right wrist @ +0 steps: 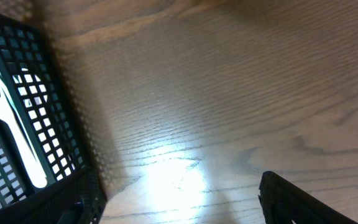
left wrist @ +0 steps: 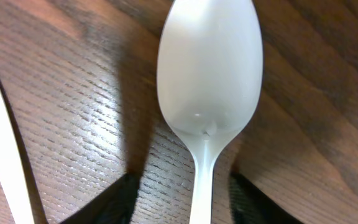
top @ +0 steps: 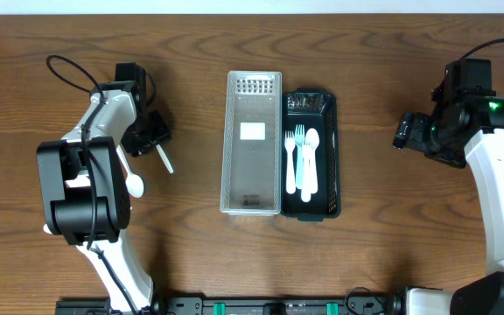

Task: Pack container
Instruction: 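Move the left gripper to a white spoon and grasp it, then carry the spoon into the grey basket and open the left gripper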

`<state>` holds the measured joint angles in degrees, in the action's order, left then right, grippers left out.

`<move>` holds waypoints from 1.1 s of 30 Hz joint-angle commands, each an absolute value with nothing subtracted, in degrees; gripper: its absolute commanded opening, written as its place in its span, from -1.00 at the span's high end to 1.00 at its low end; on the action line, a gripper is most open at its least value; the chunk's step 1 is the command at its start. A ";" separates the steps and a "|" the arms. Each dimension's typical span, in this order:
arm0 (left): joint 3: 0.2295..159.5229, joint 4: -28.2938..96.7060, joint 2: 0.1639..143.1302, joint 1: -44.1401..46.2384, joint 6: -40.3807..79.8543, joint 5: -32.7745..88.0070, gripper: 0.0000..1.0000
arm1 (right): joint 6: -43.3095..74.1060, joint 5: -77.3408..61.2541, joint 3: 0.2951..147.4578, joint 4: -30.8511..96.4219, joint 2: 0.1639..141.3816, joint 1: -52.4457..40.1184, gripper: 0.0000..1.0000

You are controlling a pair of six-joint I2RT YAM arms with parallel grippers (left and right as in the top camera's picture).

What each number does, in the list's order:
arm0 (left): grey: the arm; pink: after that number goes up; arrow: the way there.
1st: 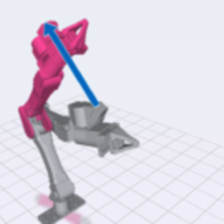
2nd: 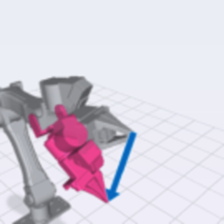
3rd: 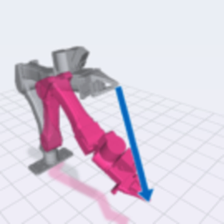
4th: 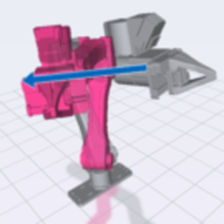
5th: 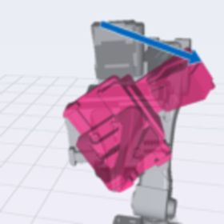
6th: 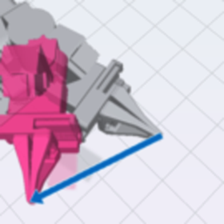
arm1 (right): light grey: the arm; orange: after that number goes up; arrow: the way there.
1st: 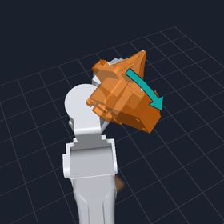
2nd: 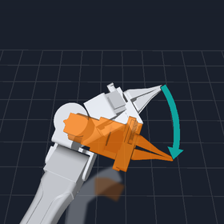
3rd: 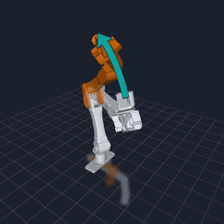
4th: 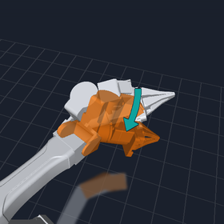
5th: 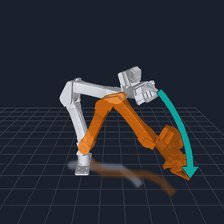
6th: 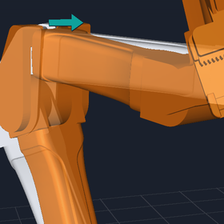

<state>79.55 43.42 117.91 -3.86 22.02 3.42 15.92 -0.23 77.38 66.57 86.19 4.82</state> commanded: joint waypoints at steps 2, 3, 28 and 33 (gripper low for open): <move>79.79 43.20 119.79 -3.95 21.67 3.40 0.21 | 15.57 -0.27 77.34 66.61 86.15 5.19 -0.72; 79.79 43.13 119.79 -3.95 21.67 3.40 0.31 | 15.57 -0.27 77.34 66.61 86.15 5.19 -0.72; 80.60 48.05 103.70 -2.22 21.21 3.40 0.88 | 15.33 -0.27 77.34 66.39 86.15 5.19 -0.72; 80.60 53.74 91.88 4.73 21.17 3.40 0.88 | 15.35 -0.27 77.34 66.13 86.15 5.19 -0.72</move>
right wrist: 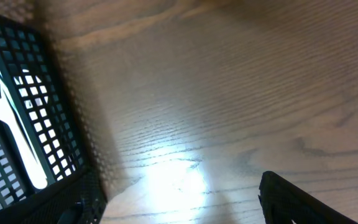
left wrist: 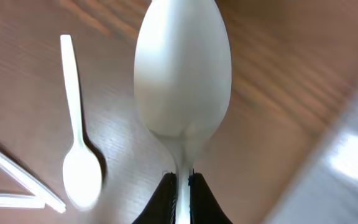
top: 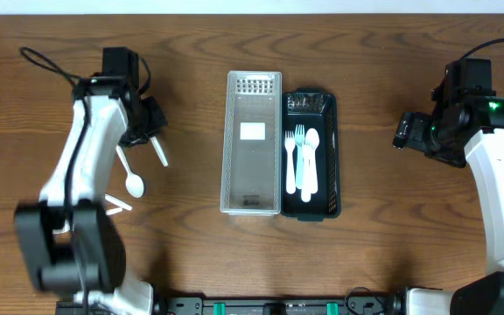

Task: Pack container
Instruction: 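Carry the spoon into the grey basket and open the left gripper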

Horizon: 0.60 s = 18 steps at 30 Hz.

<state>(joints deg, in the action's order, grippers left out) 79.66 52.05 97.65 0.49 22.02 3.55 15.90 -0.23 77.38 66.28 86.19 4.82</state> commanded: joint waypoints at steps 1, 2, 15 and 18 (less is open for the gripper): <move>80.60 54.35 89.93 6.74 20.84 3.40 0.88 | 15.35 -0.27 77.34 66.11 86.15 5.19 -0.72; 80.60 54.92 87.77 9.43 20.38 3.38 0.88 | 15.35 -0.27 77.34 66.04 86.15 5.19 -0.72; 79.90 52.29 89.84 35.46 19.99 -0.23 0.88 | 15.35 -0.69 77.34 66.00 86.15 5.19 -0.72; 79.90 50.81 95.07 37.17 19.97 -0.25 0.88 | 15.35 -0.69 77.34 66.02 86.15 5.19 -0.72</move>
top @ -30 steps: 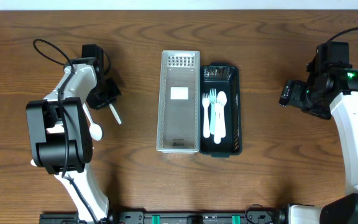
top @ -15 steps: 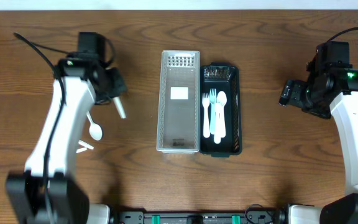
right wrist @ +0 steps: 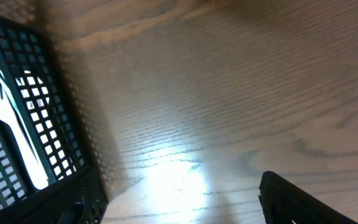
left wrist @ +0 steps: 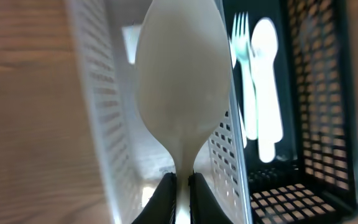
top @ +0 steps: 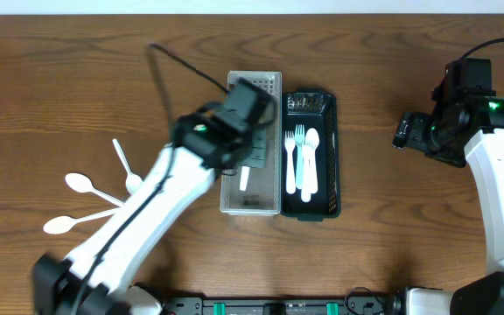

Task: Pack container
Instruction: 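Carry the spoon into the grey basket and open the left gripper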

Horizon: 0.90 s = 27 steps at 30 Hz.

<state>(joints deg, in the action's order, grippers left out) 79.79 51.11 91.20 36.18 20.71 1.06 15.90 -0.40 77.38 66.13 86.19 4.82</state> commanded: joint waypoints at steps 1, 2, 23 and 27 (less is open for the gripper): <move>79.90 50.41 97.25 37.34 19.97 -0.25 0.88 | 15.35 -0.69 77.34 66.08 86.15 5.19 -0.72; 79.90 50.26 98.83 37.32 19.99 -0.25 0.88 | 15.35 -0.69 77.34 66.19 86.15 5.19 -0.72; 87.64 58.24 90.50 35.44 16.69 -11.94 -0.25 | 14.50 -0.67 77.34 66.67 86.15 5.19 -0.72; 87.61 60.18 80.86 28.60 19.75 -12.93 -0.45 | 14.50 -0.67 77.34 66.67 86.15 5.19 -0.72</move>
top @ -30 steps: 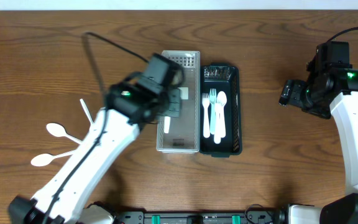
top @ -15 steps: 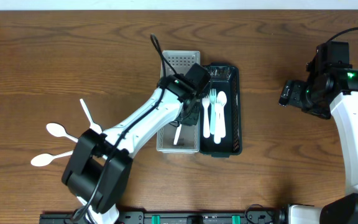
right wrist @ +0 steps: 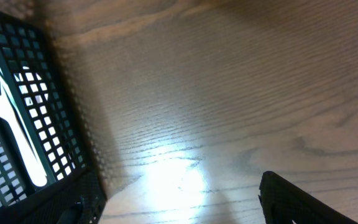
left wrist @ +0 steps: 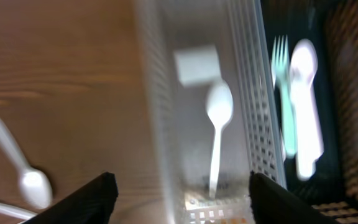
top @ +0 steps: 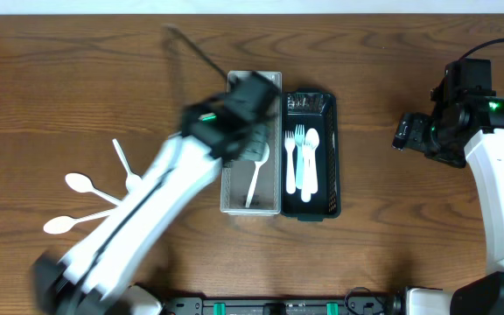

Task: Pack container
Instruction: 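Carry the spoon into the grey basket and open the left gripper, then return the left gripper to the spoons and grasp another white spoon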

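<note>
A clear plastic bin stands mid-table with a black mesh basket against its right side. One white spoon lies inside the clear bin, bowl toward the far end, also seen in the left wrist view. My left gripper hangs open above the bin's near end, with nothing between its fingers; the arm is blurred overhead. The black basket holds forks and a spoon. My right gripper is open over bare wood right of the basket.
Loose white spoons lie on the table at the left: one far left, one nearer the bin, one toward the front. A white label sits on the bin's floor. The right arm stands at the right edge.
My left gripper was shut on the white spoon over the clear bin. It is now open, and the spoon lies on the bin's floor. The right arm has not moved.
My left gripper stood open astride a spoon's handle on the table at the left. Then it was shut on the handle with the spoon off the table. Then it held the spoon over the clear bin, and now the spoon lies in that bin.
</note>
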`<state>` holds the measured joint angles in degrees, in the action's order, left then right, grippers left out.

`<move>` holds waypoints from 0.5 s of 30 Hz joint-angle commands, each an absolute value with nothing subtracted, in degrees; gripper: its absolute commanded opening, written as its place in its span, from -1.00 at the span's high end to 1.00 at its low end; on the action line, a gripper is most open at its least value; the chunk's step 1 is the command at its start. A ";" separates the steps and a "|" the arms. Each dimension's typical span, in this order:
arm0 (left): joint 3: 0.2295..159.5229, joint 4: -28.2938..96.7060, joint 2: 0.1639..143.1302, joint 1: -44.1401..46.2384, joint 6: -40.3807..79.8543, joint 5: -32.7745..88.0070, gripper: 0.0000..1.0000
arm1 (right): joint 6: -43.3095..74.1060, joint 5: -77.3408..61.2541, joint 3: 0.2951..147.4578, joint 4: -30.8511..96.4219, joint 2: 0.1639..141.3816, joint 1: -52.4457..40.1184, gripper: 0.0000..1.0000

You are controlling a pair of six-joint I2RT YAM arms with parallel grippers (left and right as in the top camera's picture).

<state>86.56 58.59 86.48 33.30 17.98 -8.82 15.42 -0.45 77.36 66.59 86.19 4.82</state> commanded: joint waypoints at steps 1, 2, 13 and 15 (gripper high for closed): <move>87.61 61.14 78.76 25.74 20.29 -12.93 -0.47 | 14.50 -0.67 77.34 66.67 86.15 5.19 -0.72; 87.61 62.06 77.25 22.98 20.71 -12.93 -0.49 | 14.50 -0.67 77.34 66.65 86.15 5.19 -0.72; 83.64 64.03 78.00 -7.31 22.02 -0.95 -0.73 | 14.52 -0.69 77.34 67.61 86.15 5.19 -0.72; 82.32 63.68 80.66 -9.91 23.53 0.32 -0.74 | 14.52 -0.71 77.34 67.72 86.15 5.19 -0.72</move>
<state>84.44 63.83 77.30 -6.87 21.61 -4.51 15.27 -0.47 77.36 67.64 86.19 4.82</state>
